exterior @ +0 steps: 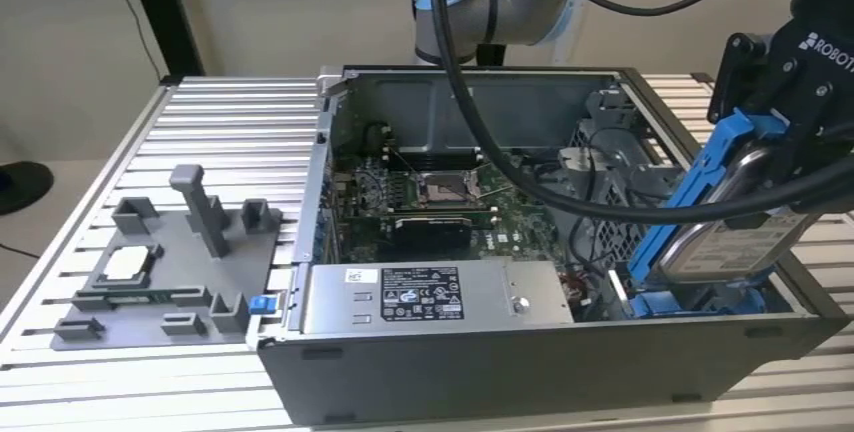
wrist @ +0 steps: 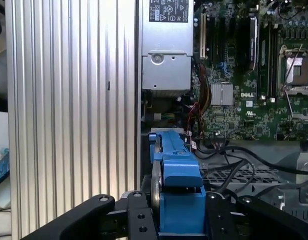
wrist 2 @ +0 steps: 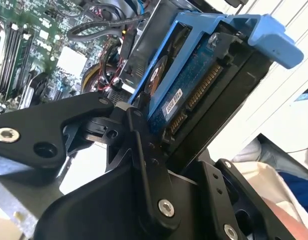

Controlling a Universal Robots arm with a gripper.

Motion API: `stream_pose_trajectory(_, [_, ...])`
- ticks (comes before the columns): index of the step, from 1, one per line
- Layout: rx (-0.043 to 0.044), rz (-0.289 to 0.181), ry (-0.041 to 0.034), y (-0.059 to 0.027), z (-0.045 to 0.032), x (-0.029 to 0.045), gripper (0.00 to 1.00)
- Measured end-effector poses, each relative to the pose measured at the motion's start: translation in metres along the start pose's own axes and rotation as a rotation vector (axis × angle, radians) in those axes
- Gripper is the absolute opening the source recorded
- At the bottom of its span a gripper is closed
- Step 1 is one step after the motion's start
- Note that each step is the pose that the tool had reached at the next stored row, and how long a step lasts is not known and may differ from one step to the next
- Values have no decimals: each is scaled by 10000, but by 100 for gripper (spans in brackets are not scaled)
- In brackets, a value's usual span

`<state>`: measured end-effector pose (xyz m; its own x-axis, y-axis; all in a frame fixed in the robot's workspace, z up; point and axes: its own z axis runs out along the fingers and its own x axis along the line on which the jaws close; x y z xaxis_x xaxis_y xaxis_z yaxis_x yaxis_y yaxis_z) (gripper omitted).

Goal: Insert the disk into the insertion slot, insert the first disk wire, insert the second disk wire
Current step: 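Insert the disk into the insertion slot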

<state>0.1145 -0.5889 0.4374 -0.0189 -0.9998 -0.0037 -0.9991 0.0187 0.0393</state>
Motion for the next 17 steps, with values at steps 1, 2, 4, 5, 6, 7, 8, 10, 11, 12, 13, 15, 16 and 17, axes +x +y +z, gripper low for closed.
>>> stream_pose_trajectory(1, [0, 0, -15, -1, 6, 0, 0])
stream_pose_trajectory(2, [0, -1, -35, -2, 12, -1, 0])
stream_pose_trajectory(4, [-1, -3, -72, -4, 23, -4, 0])
stream_pose_trajectory(5, [-2, -3, -88, -5, 28, -6, 0])
stream_pose_trajectory(6, [-2, -4, -103, -6, 33, -9, 0])
stream_pose_trajectory(7, [-2, -5, -118, -8, 37, -12, 0])
stream_pose_trajectory(8, [-2, -6, -134, -11, 42, -15, 0])
stream_pose_trajectory(10, [-3, -7, -162, -22, 63, -22, 0])
stream_pose_trajectory(11, [-3, -7, -176, -29, 76, -26, 0])
stream_pose_trajectory(12, [-4, -8, -190, -37, 91, -30, 0])
stream_pose_trajectory(13, [-4, -8, -208, -42, 107, -36, 0])
stream_pose_trajectory(15, [-4, -10, -246, -51, 134, -48, 0])
stream_pose_trajectory(16, [-5, -11, -268, -55, 146, -54, 0])
stream_pose_trajectory(17, [-5, -11, -286, -60, 157, -59, 0])
